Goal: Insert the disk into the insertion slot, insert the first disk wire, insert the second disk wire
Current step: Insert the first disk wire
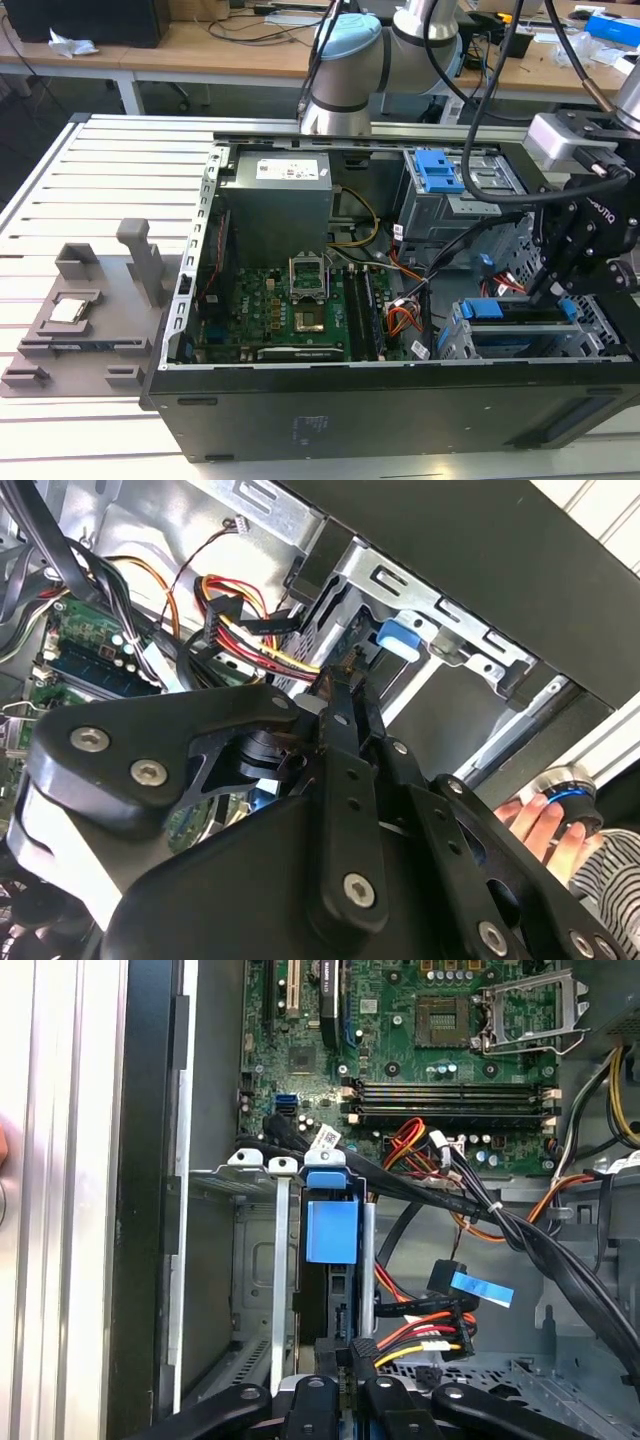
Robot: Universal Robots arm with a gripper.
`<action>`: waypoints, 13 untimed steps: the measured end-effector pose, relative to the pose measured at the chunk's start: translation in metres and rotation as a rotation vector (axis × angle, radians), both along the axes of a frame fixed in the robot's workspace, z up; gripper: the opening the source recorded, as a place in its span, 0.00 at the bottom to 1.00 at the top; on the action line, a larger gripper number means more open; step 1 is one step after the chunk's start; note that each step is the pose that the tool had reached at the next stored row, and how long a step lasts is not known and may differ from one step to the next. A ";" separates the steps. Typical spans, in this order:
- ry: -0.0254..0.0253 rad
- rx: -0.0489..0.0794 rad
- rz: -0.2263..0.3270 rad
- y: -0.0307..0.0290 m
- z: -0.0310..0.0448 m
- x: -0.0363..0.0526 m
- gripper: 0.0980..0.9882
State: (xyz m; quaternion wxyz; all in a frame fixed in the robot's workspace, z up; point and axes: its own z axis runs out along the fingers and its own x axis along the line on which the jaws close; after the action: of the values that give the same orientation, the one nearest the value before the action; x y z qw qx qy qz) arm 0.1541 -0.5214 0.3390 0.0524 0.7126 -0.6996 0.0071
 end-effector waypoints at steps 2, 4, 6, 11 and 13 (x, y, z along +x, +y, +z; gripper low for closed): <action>0.0000 0.002 0.000 0.0001 0.0000 0.0000 0.08; 0.0000 0.003 0.000 0.0000 0.0012 0.0000 0.08; 0.0000 0.002 0.000 0.0001 0.0040 0.0000 0.08; 0.0000 0.016 0.000 0.0001 0.0041 0.0000 0.08; -0.0001 0.017 0.000 -0.0003 0.0032 0.0000 0.08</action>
State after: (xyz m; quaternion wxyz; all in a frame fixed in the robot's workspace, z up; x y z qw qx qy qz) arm 0.1541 -0.5217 0.3422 0.0462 0.7130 -0.6996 0.0012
